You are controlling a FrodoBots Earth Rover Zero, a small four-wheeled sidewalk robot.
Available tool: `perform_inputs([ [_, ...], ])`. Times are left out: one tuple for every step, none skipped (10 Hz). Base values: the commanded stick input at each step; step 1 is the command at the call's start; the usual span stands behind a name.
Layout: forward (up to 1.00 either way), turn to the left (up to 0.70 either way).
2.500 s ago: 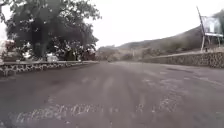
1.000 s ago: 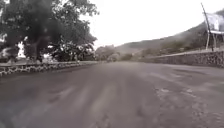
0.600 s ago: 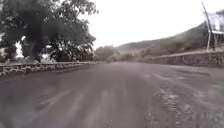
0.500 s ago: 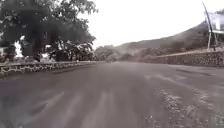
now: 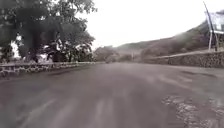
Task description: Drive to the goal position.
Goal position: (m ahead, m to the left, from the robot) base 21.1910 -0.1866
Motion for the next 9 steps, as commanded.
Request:
perform_inputs([
  [0.70, 0.00],
  [0.70, 0.00],
  [0.70, 0.00],
  [0.70, 0.00],
  [0.70, 0.00],
  [0.70, 0.00],
  [0.70, 0.00],
  [0.70, 0.00],
  [0.70, 0.00],
])
